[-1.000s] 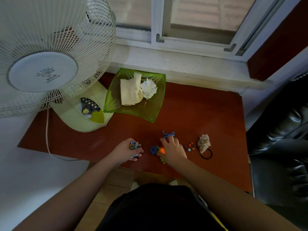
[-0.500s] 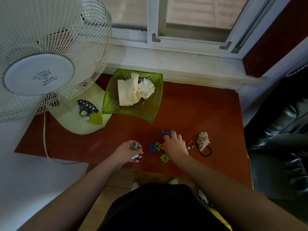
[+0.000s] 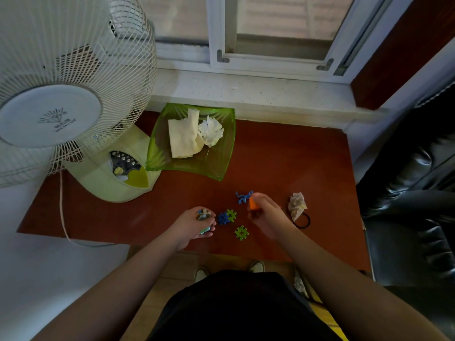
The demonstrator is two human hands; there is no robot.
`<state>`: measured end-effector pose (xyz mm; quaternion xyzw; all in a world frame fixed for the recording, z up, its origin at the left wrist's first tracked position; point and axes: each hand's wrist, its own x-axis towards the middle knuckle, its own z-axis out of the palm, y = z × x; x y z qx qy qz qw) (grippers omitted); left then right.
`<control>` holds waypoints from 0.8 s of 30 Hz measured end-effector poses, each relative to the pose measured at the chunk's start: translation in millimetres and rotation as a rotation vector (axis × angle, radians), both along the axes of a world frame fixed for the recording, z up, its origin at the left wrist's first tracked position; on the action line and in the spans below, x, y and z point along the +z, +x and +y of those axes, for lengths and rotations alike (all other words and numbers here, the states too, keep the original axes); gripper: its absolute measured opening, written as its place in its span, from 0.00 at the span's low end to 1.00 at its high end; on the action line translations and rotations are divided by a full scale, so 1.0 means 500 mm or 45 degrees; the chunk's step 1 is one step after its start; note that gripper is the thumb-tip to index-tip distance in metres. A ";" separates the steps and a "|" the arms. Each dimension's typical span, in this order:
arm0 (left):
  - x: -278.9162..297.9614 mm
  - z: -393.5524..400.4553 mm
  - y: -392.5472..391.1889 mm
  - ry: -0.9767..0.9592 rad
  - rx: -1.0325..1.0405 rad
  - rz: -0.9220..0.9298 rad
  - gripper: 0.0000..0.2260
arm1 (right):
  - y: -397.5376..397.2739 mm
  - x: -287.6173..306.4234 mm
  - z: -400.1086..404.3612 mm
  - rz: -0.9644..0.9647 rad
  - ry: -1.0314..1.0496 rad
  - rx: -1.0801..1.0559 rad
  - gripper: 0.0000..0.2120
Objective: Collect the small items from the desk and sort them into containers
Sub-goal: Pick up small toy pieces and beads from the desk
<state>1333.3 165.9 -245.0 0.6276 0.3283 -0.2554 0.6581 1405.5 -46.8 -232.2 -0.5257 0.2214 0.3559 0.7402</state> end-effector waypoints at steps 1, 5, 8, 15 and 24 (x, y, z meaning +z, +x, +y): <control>-0.002 -0.002 -0.001 -0.025 0.008 -0.002 0.05 | -0.002 0.003 -0.007 0.102 0.150 -0.118 0.04; -0.009 -0.010 -0.001 -0.098 0.050 0.015 0.06 | -0.016 -0.009 -0.025 0.271 0.322 -0.227 0.04; -0.011 -0.019 -0.001 -0.132 0.078 0.038 0.07 | -0.024 -0.013 -0.029 0.318 0.425 -0.267 0.08; -0.008 -0.022 -0.007 -0.204 0.107 0.034 0.08 | -0.028 -0.025 -0.025 0.318 0.447 -0.344 0.15; -0.006 -0.007 -0.021 -0.305 0.209 0.081 0.09 | -0.042 -0.028 -0.029 0.260 0.350 -0.157 0.07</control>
